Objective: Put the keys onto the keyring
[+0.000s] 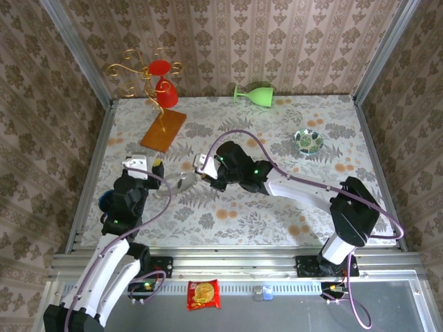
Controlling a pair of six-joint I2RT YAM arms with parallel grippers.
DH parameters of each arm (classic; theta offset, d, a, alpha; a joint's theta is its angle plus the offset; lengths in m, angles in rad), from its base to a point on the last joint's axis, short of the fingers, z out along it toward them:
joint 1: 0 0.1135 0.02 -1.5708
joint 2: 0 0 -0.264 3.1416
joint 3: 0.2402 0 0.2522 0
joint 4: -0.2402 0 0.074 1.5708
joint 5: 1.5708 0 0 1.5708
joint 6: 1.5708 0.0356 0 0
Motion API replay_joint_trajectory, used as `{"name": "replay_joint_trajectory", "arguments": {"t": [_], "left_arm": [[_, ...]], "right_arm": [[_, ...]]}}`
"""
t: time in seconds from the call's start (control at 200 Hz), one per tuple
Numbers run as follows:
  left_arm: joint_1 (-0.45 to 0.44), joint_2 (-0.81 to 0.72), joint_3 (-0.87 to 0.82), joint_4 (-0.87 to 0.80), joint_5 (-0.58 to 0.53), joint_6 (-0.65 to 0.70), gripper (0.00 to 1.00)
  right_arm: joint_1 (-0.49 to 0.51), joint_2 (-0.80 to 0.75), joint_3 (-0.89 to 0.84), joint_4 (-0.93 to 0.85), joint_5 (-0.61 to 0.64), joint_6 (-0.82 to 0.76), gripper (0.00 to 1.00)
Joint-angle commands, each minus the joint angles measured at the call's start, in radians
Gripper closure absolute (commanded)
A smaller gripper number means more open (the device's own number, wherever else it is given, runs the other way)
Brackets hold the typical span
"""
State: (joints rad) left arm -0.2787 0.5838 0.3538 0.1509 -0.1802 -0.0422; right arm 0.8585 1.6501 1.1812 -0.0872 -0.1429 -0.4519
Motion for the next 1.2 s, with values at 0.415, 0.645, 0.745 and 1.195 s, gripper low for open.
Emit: {"name": "replay_joint_trajectory", "arguments": {"t": [0.415,0.645,0.745,1.195], "left_arm": [[0.027,0.059,0.025,0.029,-0.009,-0.028,0.33],[0.027,0.111,0.026,0.043,-0.013,0.004,0.32],[0.027,0.130,0.030,0.032,-0.023,0.016,0.32],[0.037,0.227,0.029,0.045,-0.107,0.032,0.25]], "right_arm": [[-0.052,-0.249,-0.267,-0.415,0.182,-0.408,1.00],[-0.055,-0.208,-0.337,-0.522,0.359,-0.486,1.00],[-0.058,-0.183,-0.343,-0.559,0.429,-0.494,1.00],[-0.123,-0.138,-0.325,-0.621,0.532,-0.443,0.65]]}}
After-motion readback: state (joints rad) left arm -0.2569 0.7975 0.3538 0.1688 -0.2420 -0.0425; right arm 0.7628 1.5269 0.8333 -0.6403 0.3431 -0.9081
